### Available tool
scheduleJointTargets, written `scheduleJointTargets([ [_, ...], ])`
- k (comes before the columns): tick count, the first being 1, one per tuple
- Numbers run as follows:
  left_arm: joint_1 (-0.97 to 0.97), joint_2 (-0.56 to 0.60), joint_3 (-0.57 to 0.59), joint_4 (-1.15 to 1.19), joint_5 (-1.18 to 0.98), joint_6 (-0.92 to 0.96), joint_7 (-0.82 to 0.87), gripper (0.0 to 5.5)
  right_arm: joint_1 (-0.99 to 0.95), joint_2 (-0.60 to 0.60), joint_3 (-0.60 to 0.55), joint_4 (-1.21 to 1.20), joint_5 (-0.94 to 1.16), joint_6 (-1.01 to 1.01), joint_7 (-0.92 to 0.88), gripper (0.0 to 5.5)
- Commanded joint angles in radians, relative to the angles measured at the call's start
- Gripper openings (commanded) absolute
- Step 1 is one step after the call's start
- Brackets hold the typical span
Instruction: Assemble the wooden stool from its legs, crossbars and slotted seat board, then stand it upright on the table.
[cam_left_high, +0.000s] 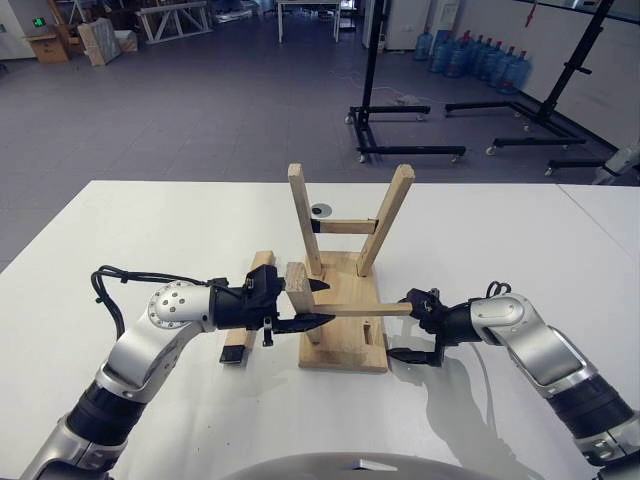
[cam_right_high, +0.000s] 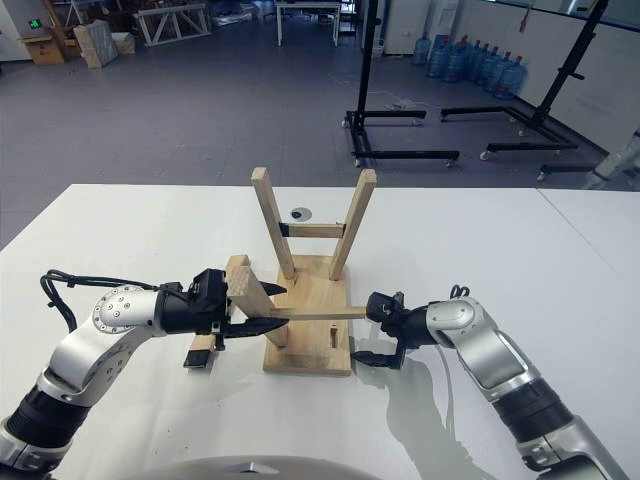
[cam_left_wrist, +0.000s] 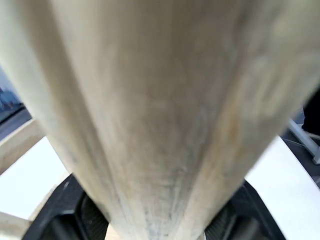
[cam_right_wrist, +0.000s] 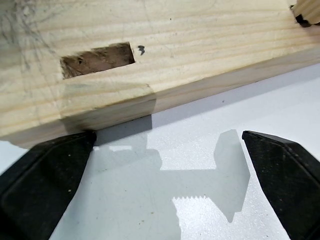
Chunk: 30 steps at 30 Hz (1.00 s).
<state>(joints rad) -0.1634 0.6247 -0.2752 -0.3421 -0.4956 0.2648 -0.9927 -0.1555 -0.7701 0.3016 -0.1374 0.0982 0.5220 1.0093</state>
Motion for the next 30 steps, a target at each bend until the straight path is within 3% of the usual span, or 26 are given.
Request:
scheduleJointTargets([
  [1,0.027,0.063,-0.063,0.058,0.050,0.149,-0.028,2.07,0.009,0.034,0.028,-0.006,0.003,0.010,-0.002,5.40],
  [14,-0.025,0.143,-0.195,0.072,0.221,0.094,-0.046,2.04,0.015,0.043,0.035,-0.013,-0.001,0.011,-0.009,5.40],
  [21,-0.011,0.133,-0.186,0.075,0.198,0.097,-0.016,2.04,0.022,0.047,0.040,-0.019,0.001,0.014,-0.010,5.40],
  [30,-0.017,0.098,-0.159,0.087,0.263,0.087,0.004,3.53,0.027,0.046,0.045,-0.018,-0.006,0.024,-0.018,5.40],
])
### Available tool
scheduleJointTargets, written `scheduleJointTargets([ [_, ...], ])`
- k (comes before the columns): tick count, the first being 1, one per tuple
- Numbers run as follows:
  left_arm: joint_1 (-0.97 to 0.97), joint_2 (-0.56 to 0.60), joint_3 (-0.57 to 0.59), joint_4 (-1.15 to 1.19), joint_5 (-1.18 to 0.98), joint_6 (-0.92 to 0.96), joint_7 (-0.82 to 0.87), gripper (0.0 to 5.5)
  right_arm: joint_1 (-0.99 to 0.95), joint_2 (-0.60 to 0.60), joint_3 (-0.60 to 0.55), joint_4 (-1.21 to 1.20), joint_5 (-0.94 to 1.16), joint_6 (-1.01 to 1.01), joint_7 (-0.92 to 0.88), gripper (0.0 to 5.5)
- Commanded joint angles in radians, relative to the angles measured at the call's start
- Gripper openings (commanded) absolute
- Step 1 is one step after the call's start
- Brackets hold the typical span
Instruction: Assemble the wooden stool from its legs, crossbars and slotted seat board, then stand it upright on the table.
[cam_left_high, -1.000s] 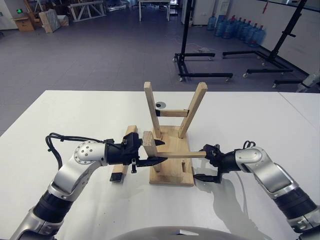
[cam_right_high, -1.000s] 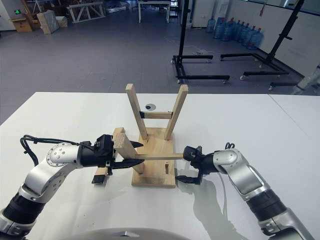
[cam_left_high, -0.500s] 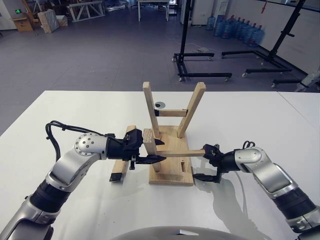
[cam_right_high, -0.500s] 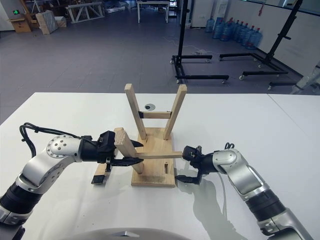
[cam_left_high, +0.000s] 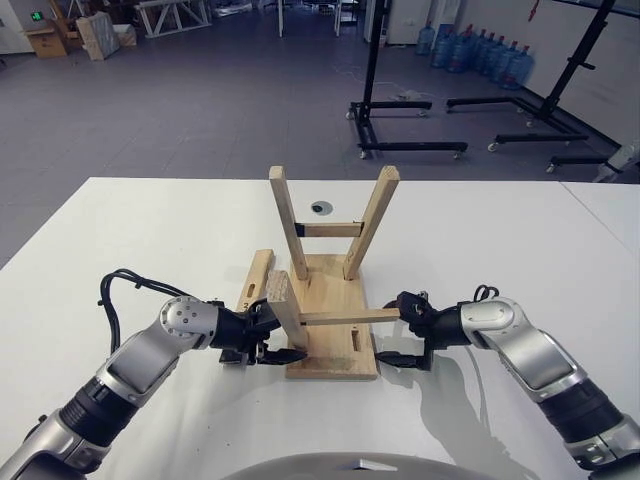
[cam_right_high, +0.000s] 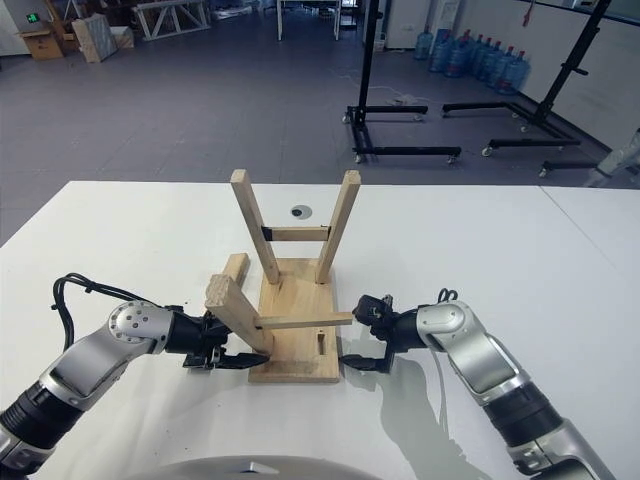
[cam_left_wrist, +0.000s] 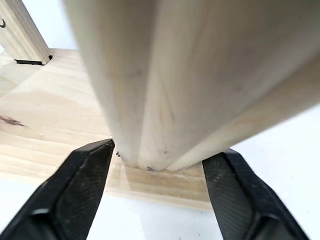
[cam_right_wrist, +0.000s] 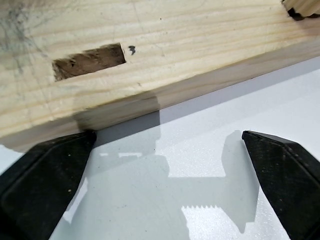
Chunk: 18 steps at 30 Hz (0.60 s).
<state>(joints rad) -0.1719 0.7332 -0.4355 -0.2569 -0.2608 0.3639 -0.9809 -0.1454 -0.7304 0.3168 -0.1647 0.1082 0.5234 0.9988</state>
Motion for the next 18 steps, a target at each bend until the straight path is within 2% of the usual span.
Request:
scheduleJointTargets([
  [1,-0.004,-0.007,0.004,0.001,0.038,-0.019,-0.008,3.63,0.019,0.005,0.030,0.010,-0.017,0.022,-0.008,5.40],
  [4,0.034,0.032,0.037,-0.028,0.049,-0.030,-0.014,4.02,0.025,0.001,0.031,0.015,-0.022,0.018,-0.013,5.40],
  [6,0.113,0.086,0.142,-0.095,0.022,-0.006,0.011,4.35,0.024,0.002,0.029,0.022,-0.025,0.014,-0.022,5.40],
  [8,0.214,0.115,0.320,-0.179,-0.029,0.072,0.072,4.62,0.027,0.004,0.021,0.030,-0.027,0.011,-0.037,5.40],
  [10,0.268,0.078,0.548,-0.249,-0.101,0.253,0.201,4.87,0.052,0.006,-0.010,0.024,-0.015,0.017,-0.062,5.40],
  [12,0.260,0.006,0.676,-0.302,-0.142,0.451,0.351,5.13,0.078,0.002,-0.054,0.013,0.001,0.027,-0.088,5.40],
  [14,0.241,-0.096,0.704,-0.352,-0.172,0.612,0.481,5.13,0.069,-0.012,-0.092,0.022,0.014,0.030,-0.090,5.40],
  [18,0.189,-0.311,0.637,-0.404,-0.190,0.872,0.681,5.13,0.018,-0.060,-0.183,0.064,0.020,0.026,-0.104,5.40],
])
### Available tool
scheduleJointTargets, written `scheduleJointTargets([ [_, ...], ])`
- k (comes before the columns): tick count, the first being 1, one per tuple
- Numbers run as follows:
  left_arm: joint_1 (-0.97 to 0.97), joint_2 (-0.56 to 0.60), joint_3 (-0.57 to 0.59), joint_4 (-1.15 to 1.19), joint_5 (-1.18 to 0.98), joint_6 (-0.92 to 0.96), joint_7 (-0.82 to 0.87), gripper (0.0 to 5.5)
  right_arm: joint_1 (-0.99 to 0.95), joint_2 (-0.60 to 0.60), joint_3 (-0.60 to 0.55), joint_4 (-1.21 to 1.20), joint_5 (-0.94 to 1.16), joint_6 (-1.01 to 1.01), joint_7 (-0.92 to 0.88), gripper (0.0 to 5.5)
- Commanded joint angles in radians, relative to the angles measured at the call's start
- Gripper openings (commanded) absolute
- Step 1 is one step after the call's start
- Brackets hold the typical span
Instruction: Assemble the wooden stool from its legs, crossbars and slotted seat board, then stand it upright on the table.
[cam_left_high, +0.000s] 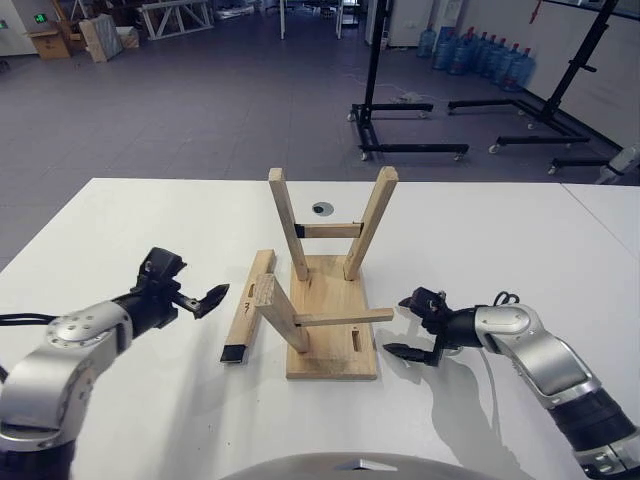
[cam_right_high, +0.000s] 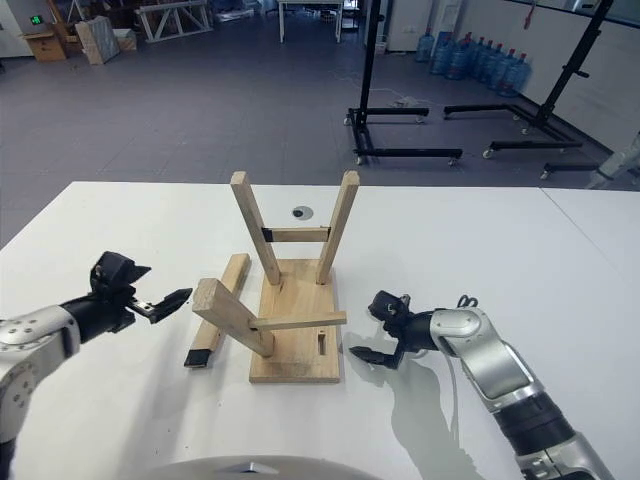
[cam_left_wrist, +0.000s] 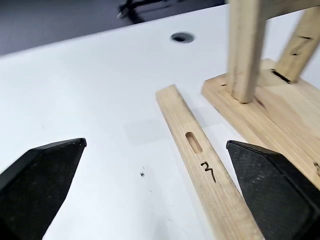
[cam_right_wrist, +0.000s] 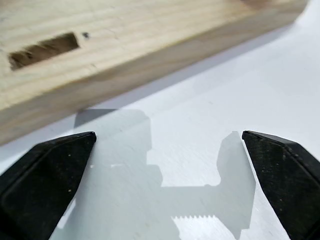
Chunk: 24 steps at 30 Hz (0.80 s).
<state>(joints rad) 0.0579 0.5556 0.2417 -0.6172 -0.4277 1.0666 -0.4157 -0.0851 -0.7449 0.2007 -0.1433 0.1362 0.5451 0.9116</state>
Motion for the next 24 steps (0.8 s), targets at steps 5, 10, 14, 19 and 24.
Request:
scheduleJointTargets([
  [5,-0.055,-0.207,-0.070,-0.067,-0.010,0.295,0.204,5.13,-0.128,0.014,-0.125,0.087,0.014,0.030,-0.090,5.40],
  [10,-0.010,-0.165,-0.201,-0.008,0.058,0.245,0.230,5.13,-0.145,0.058,-0.127,0.095,0.008,0.039,-0.142,5.40],
  [14,0.015,-0.153,-0.280,0.028,0.102,0.209,0.243,4.97,-0.153,0.073,-0.134,0.102,0.012,0.046,-0.163,5.40],
  [19,0.018,-0.171,-0.310,0.062,0.151,0.178,0.276,4.24,-0.152,0.085,-0.122,0.102,0.009,0.048,-0.172,5.40],
  [24,0.016,-0.237,-0.281,0.073,0.149,0.225,0.302,3.49,-0.151,0.086,-0.118,0.102,0.006,0.047,-0.170,5.40],
])
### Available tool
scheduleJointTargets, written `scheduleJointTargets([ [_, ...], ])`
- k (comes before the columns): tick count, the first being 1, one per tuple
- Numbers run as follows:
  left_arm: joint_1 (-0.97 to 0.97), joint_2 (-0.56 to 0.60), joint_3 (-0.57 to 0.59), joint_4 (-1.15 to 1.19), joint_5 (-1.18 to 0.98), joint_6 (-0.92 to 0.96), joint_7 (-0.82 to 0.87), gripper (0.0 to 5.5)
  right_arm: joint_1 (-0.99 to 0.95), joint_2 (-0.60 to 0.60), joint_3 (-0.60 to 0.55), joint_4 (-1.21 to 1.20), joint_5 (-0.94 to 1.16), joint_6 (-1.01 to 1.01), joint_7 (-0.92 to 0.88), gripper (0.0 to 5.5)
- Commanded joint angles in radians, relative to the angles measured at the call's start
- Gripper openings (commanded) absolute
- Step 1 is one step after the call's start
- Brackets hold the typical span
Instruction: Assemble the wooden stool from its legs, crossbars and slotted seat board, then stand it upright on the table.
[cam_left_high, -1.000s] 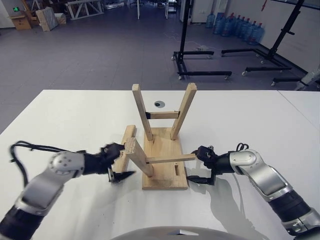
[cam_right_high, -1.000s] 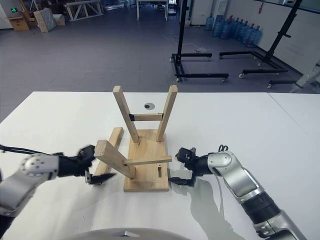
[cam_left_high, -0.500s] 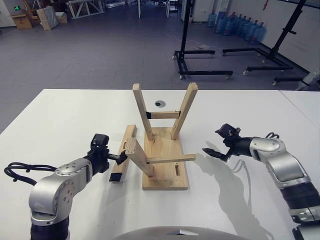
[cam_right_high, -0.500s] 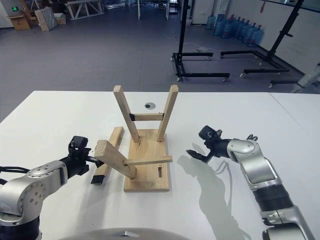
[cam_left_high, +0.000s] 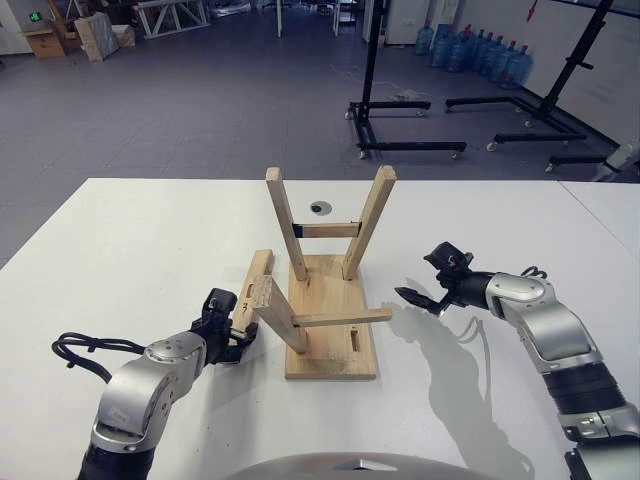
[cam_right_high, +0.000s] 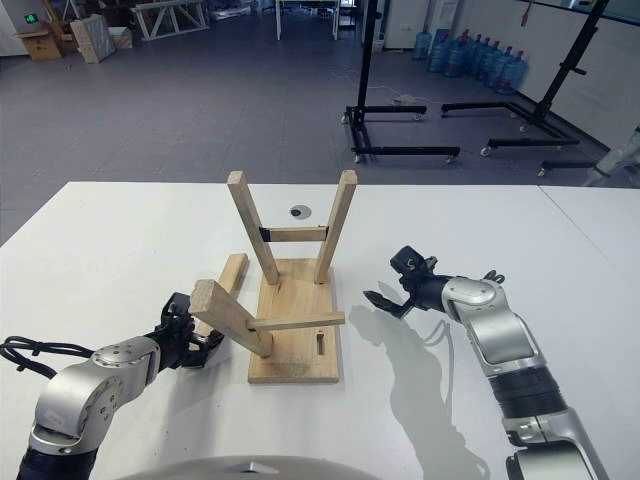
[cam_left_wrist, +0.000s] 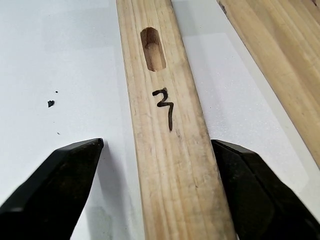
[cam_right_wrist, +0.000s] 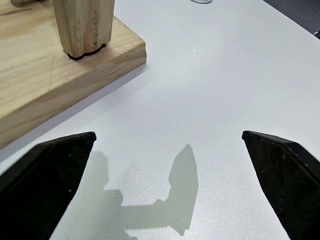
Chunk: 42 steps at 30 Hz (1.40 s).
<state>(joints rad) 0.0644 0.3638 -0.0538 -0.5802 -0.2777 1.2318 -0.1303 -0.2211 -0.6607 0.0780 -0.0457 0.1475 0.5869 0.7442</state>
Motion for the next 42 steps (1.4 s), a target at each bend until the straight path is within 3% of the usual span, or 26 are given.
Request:
scheduleJointTargets([
  [1,0.008,-0.065,0.028,0.039,-0.005,0.073,0.020,3.41,-0.015,0.003,0.006,0.005,-0.006,0.005,-0.003,5.40],
  [10,-0.002,-0.110,0.064,0.056,0.009,0.098,0.025,2.08,-0.018,0.012,0.018,0.013,-0.011,0.000,-0.005,5.40],
  [19,-0.073,-0.039,0.124,0.067,0.023,0.030,-0.007,2.06,-0.024,0.026,-0.004,0.041,-0.009,-0.008,-0.021,5.40],
  [23,-0.207,0.057,0.325,0.104,-0.020,-0.096,-0.088,2.06,-0.098,0.028,-0.079,0.138,0.001,-0.019,-0.067,5.40],
  [25,-0.320,0.100,0.495,0.133,-0.118,-0.195,-0.172,2.06,-0.183,0.034,-0.165,0.228,0.032,-0.021,-0.115,5.40],
  [27,-0.463,0.103,0.666,0.135,-0.334,-0.212,-0.257,2.06,-0.298,0.057,-0.304,0.295,0.149,0.048,-0.144,5.40],
  [29,-0.576,0.111,0.725,0.140,-0.560,-0.173,-0.336,2.06,-0.446,0.080,-0.450,0.327,0.341,0.190,-0.137,5.40],
  [32,-0.697,0.083,0.715,0.194,-0.871,-0.106,-0.354,2.05,-0.639,0.106,-0.559,0.340,0.602,0.411,-0.092,5.40],
  [34,-0.751,0.036,0.643,0.254,-1.009,-0.082,-0.339,2.05,-0.749,0.169,-0.579,0.303,0.762,0.555,-0.113,5.40],
  [38,-0.770,-0.041,0.469,0.356,-1.063,-0.077,-0.364,2.05,-0.821,0.383,-0.566,0.193,1.007,0.725,-0.251,5.40],
  [42,-0.743,-0.049,0.401,0.364,-1.087,-0.092,-0.349,2.05,-0.786,0.470,-0.584,0.137,1.144,0.748,-0.393,5.40],
])
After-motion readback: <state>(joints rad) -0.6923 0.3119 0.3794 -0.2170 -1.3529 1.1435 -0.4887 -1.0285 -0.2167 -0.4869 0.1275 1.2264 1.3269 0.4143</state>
